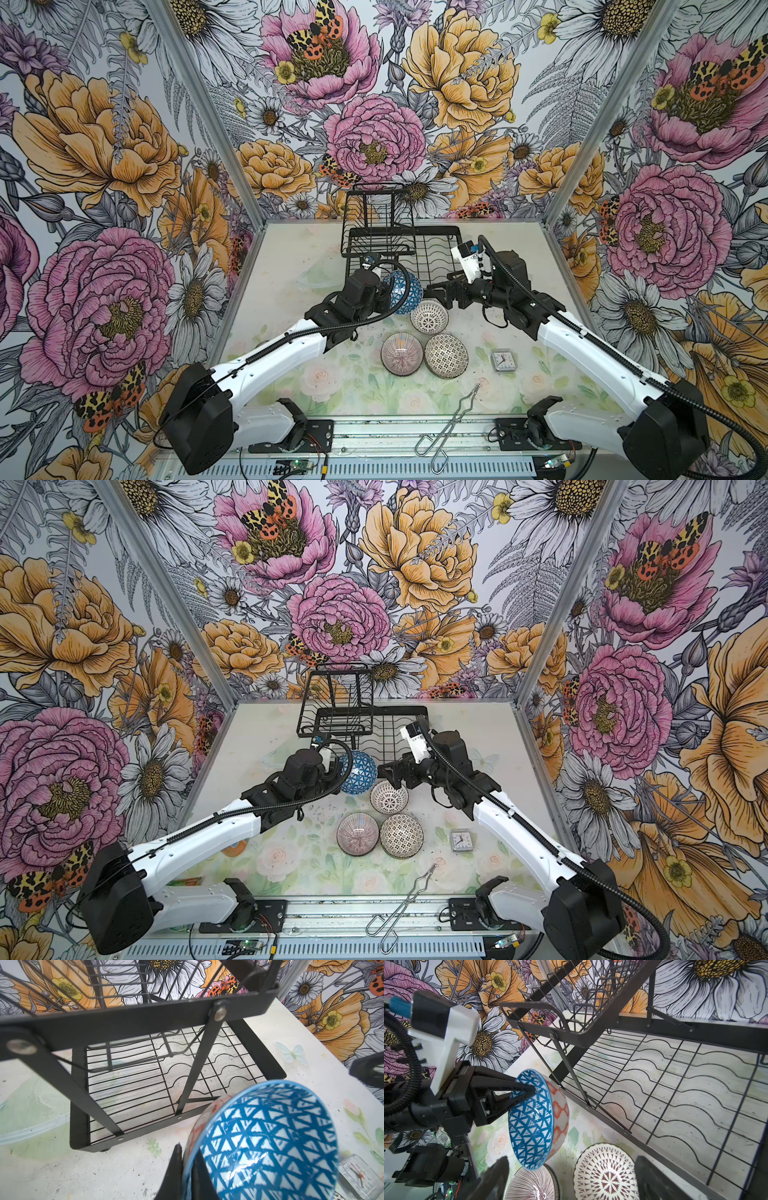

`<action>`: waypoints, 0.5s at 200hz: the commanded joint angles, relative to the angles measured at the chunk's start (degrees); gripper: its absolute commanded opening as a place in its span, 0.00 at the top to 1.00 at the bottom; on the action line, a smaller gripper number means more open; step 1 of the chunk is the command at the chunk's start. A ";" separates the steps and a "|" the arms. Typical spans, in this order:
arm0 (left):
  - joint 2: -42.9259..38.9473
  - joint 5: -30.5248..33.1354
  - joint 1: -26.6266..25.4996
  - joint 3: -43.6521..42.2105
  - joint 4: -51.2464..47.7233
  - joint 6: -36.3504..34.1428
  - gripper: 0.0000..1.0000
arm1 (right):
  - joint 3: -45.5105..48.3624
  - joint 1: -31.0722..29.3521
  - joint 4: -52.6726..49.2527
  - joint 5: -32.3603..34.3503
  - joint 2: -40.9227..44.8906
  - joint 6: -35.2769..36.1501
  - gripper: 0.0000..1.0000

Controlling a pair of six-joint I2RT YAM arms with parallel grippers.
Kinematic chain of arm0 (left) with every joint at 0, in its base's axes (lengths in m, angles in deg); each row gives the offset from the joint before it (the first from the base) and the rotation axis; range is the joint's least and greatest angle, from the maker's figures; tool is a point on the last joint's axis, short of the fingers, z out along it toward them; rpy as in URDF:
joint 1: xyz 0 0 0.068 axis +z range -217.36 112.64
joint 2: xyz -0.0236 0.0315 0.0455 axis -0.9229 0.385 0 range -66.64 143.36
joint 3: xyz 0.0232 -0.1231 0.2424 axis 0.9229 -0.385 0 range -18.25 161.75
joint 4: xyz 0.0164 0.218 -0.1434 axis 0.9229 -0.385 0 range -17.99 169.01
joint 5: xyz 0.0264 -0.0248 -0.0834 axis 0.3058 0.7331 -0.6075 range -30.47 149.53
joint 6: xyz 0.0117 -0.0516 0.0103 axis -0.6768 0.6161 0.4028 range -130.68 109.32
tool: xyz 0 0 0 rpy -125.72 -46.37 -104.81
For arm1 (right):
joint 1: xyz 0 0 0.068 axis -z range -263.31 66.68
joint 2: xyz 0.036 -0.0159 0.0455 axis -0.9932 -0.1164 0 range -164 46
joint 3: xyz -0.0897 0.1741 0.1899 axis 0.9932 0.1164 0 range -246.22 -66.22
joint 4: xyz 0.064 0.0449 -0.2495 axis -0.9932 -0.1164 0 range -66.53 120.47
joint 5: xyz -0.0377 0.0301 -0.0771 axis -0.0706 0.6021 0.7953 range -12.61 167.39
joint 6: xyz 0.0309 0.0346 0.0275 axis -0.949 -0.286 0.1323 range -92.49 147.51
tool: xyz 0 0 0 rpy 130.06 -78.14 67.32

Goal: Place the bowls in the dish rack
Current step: 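Grasp the bowl rim with the right gripper while the left gripper releases it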

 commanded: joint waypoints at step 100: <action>4.22 0.20 -2.80 6.53 7.46 0.77 1.00 | -5.07 -4.37 5.18 6.37 -9.30 -7.98 0.31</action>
